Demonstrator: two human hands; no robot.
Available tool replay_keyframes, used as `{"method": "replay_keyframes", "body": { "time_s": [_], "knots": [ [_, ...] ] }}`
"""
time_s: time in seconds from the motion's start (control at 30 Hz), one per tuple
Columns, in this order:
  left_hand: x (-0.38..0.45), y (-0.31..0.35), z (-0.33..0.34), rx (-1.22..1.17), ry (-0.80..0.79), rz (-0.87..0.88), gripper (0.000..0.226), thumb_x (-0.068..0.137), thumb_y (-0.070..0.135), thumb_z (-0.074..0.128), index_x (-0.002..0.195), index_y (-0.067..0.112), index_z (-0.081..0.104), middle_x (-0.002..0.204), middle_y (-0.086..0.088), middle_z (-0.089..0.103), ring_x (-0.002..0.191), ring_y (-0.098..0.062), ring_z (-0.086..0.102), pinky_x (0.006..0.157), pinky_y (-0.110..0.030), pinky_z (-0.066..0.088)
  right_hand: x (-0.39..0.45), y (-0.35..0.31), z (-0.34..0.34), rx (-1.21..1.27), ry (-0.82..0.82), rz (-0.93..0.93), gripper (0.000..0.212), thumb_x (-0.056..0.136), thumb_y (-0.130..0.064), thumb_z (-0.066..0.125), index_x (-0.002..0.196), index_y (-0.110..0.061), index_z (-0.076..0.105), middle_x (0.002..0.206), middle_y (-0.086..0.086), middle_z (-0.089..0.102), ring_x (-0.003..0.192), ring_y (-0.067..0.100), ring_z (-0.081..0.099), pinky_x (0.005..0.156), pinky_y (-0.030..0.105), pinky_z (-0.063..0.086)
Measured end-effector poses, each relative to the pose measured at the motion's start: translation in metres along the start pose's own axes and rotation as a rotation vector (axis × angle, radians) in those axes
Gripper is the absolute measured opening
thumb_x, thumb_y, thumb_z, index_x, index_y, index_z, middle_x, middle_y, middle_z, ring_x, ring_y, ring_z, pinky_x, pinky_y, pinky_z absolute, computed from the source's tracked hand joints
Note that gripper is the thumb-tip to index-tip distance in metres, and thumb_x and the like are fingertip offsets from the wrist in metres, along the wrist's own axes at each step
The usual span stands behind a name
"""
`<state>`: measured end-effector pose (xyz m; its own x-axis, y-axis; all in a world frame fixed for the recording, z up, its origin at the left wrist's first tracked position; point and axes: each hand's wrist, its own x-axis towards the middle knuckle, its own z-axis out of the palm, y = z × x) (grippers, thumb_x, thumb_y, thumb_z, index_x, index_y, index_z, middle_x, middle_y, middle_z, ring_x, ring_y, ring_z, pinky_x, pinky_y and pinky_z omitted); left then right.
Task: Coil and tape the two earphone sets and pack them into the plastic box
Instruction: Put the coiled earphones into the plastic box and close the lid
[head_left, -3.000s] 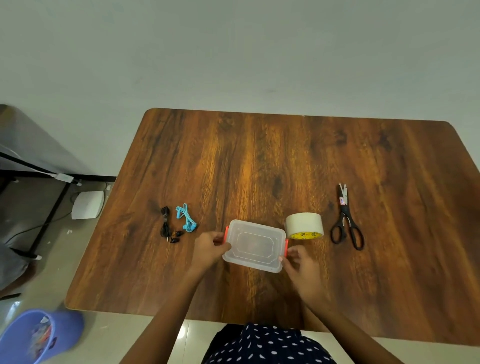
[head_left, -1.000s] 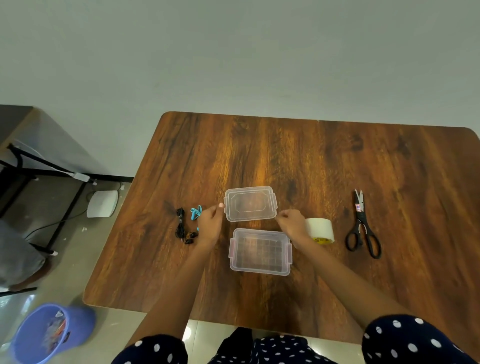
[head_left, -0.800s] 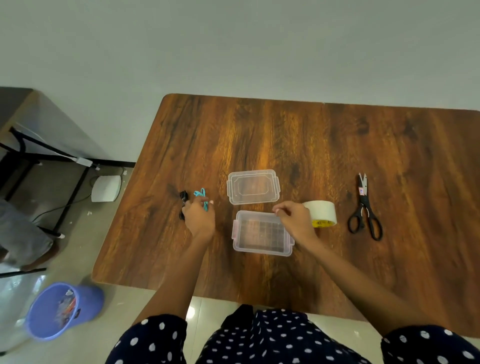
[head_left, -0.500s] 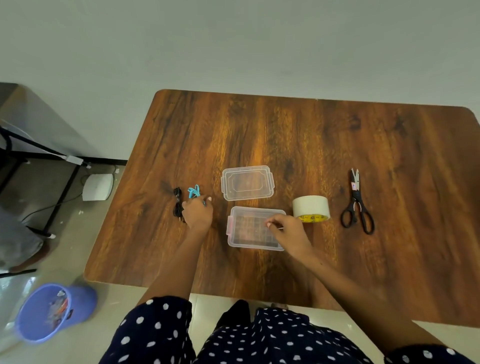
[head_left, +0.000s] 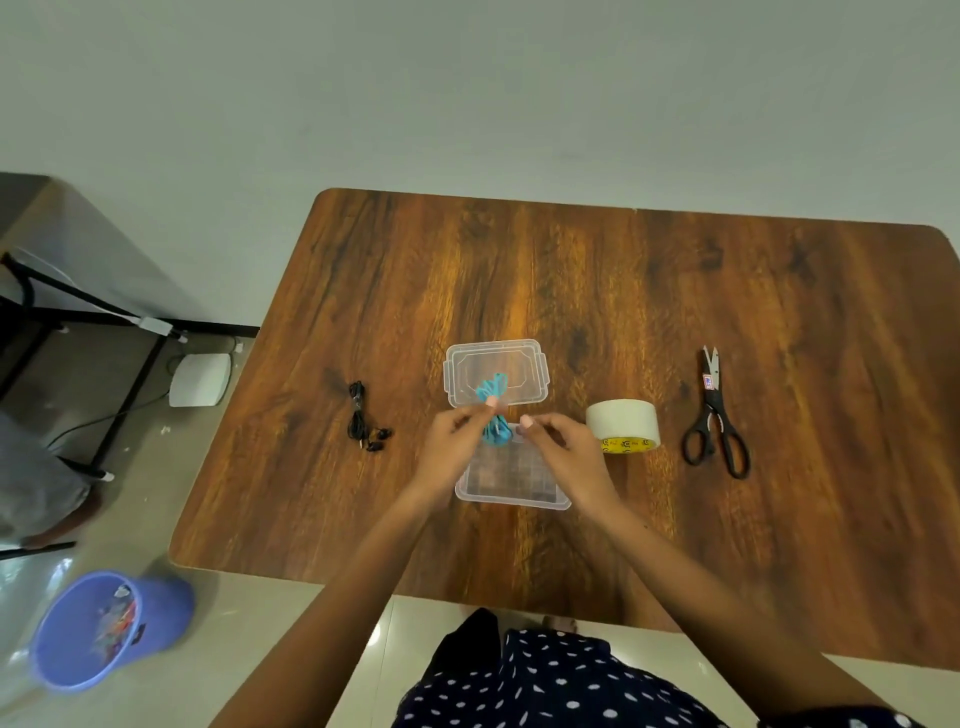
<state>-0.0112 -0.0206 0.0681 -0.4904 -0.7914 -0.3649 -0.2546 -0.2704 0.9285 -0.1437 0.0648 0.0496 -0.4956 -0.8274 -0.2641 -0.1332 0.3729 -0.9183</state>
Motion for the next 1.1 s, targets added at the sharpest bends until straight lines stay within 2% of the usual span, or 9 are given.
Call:
{"method": "replay_keyframes", "body": {
  "time_s": [0.1, 0.2, 0.4, 0.47, 0.53, 0.73, 0.9, 1.0, 1.1],
  "knots": [
    [-0.008, 0.000, 0.010, -0.024, -0.019, -0.068, 0.039, 0.098, 0.040, 0.044, 0.103, 0.015, 0.074, 0.104, 0.009, 0.071, 0.096, 0.002, 0.063, 0.075, -0.012, 0.050, 0.003, -0.003, 0.001, 0.081, 0.000, 0.096, 0.023, 0.091, -0.031, 0.060, 0.096, -0.010, 0.070, 0.095, 0.006, 0.071, 0.091, 0.017, 0.067, 0.081, 0.035, 0.055],
    [-0.009, -0.002, 0.013, -0.033, -0.025, -0.145, 0.043, 0.101, 0.039, 0.039, 0.106, 0.009, 0.069, 0.110, -0.004, 0.069, 0.105, -0.014, 0.063, 0.082, -0.029, 0.052, 0.003, -0.001, -0.002, 0.081, -0.044, 0.111, 0.026, 0.086, -0.029, 0.067, 0.100, -0.009, 0.071, 0.095, 0.005, 0.072, 0.090, 0.016, 0.069, 0.079, 0.030, 0.058],
    [-0.016, -0.009, 0.004, -0.070, -0.114, -0.186, 0.038, 0.102, 0.030, 0.040, 0.112, 0.004, 0.066, 0.109, -0.009, 0.070, 0.103, -0.017, 0.067, 0.087, -0.033, 0.052, 0.005, 0.004, -0.009, 0.065, -0.099, 0.122, 0.014, 0.082, -0.014, 0.071, 0.095, -0.009, 0.072, 0.096, 0.007, 0.073, 0.086, 0.016, 0.070, 0.074, 0.027, 0.059],
    [-0.017, -0.011, 0.000, 0.004, -0.117, -0.158, 0.036, 0.101, 0.029, 0.043, 0.107, 0.004, 0.068, 0.103, -0.005, 0.072, 0.093, -0.009, 0.069, 0.078, -0.022, 0.055, 0.009, 0.007, -0.012, -0.091, -0.057, 0.043, 0.016, 0.082, -0.013, 0.071, 0.097, -0.007, 0.072, 0.098, 0.005, 0.072, 0.086, 0.013, 0.068, 0.074, 0.022, 0.056],
    [-0.018, -0.014, -0.006, 0.106, -0.056, -0.092, 0.033, 0.100, 0.025, 0.045, 0.099, 0.002, 0.069, 0.095, -0.005, 0.072, 0.081, -0.006, 0.068, 0.068, -0.014, 0.053, 0.012, 0.011, -0.015, -0.294, -0.033, -0.051, 0.019, 0.082, -0.016, 0.072, 0.100, -0.009, 0.072, 0.100, 0.002, 0.072, 0.086, 0.010, 0.065, 0.071, 0.016, 0.052],
    [-0.007, -0.030, -0.041, 0.395, 0.181, -0.023, 0.024, 0.096, 0.019, 0.054, 0.093, 0.002, 0.071, 0.088, -0.010, 0.070, 0.081, -0.020, 0.065, 0.076, -0.035, 0.052, 0.011, 0.030, -0.012, -0.793, -0.196, -0.208, 0.027, 0.087, -0.023, 0.066, 0.114, -0.019, 0.066, 0.119, -0.001, 0.065, 0.102, 0.013, 0.061, 0.083, 0.019, 0.048],
    [0.007, -0.036, -0.065, 0.539, 0.366, 0.001, 0.022, 0.095, 0.017, 0.056, 0.097, 0.000, 0.069, 0.089, -0.012, 0.069, 0.073, -0.015, 0.059, 0.061, -0.019, 0.043, 0.004, 0.043, -0.010, -0.914, -0.317, -0.256, 0.028, 0.092, -0.025, 0.059, 0.119, -0.022, 0.063, 0.129, -0.003, 0.059, 0.110, 0.015, 0.060, 0.089, 0.020, 0.049],
    [0.017, -0.038, -0.081, 0.632, 0.442, -0.006, 0.020, 0.095, 0.016, 0.055, 0.103, 0.003, 0.068, 0.100, -0.013, 0.067, 0.090, -0.022, 0.060, 0.074, -0.026, 0.049, 0.003, 0.045, -0.010, -0.928, -0.286, -0.265, 0.026, 0.094, -0.024, 0.055, 0.119, -0.021, 0.063, 0.129, -0.004, 0.060, 0.110, 0.012, 0.059, 0.085, 0.016, 0.048],
    [0.025, -0.041, -0.095, 0.754, 0.486, -0.063, 0.020, 0.096, 0.015, 0.052, 0.108, 0.010, 0.067, 0.113, -0.015, 0.057, 0.110, -0.030, 0.047, 0.087, -0.032, 0.040, 0.000, 0.047, -0.011, -0.924, -0.296, -0.258, 0.027, 0.096, -0.026, 0.053, 0.120, -0.019, 0.061, 0.130, -0.004, 0.059, 0.112, 0.011, 0.059, 0.085, 0.012, 0.046]
  ]
}}
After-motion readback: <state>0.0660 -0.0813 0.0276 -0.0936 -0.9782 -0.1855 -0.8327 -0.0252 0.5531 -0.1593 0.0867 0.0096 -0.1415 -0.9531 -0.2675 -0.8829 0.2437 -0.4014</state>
